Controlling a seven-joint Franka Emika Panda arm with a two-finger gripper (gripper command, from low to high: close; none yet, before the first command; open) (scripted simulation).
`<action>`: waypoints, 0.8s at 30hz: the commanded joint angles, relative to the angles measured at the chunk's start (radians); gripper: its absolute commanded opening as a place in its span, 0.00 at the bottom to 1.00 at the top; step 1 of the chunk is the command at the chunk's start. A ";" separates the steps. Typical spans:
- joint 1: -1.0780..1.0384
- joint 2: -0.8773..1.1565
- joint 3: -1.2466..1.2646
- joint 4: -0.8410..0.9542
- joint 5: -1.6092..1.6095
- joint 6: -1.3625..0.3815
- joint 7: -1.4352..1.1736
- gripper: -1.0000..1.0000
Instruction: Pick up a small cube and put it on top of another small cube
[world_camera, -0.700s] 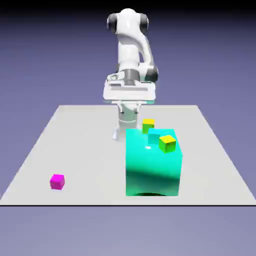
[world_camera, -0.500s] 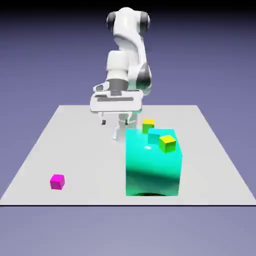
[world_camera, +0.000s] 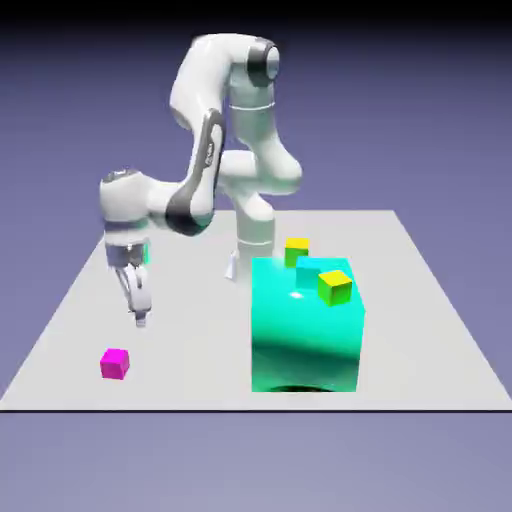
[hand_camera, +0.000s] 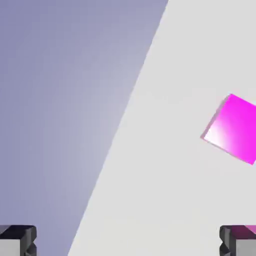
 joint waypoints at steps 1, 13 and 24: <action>-0.019 0.036 -0.007 0.024 0.015 -0.023 0.027 0.50; -0.127 0.346 0.021 0.149 0.151 0.006 0.096 0.00; -0.002 0.019 0.178 0.157 0.011 -0.326 0.137 0.00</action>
